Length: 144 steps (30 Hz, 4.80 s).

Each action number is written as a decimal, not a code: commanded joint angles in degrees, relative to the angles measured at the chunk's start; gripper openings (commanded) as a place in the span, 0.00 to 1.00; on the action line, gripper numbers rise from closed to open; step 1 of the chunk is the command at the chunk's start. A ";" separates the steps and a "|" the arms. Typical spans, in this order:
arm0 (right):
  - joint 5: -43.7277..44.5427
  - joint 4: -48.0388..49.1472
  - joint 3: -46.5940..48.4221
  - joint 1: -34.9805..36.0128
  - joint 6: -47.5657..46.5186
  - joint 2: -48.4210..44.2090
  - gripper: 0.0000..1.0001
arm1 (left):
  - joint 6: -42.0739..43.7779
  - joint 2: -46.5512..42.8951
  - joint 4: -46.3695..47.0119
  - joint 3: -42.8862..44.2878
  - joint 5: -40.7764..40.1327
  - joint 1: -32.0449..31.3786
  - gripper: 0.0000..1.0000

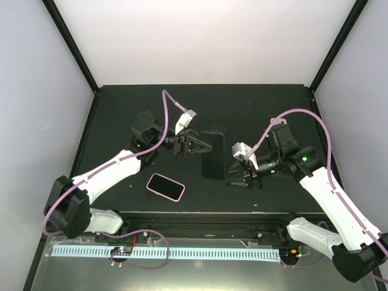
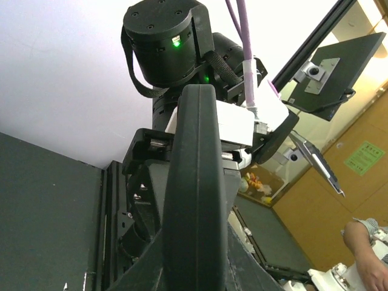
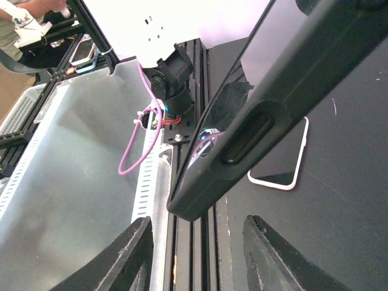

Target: Take the phone out of the phone case

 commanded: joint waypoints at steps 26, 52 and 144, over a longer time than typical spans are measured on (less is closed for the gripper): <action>1.19 0.48 3.89 2.43 -0.64 0.95 0.18 | 0.75 -1.43 1.43 0.75 1.38 0.48 0.02; 13.31 6.97 5.06 2.42 2.15 3.71 0.01 | -1.95 -2.92 3.72 -0.50 3.18 -0.38 0.02; 14.55 42.32 -11.26 -4.70 49.64 -1.94 0.01 | 1.41 9.99 -16.10 7.94 -27.67 -0.32 0.67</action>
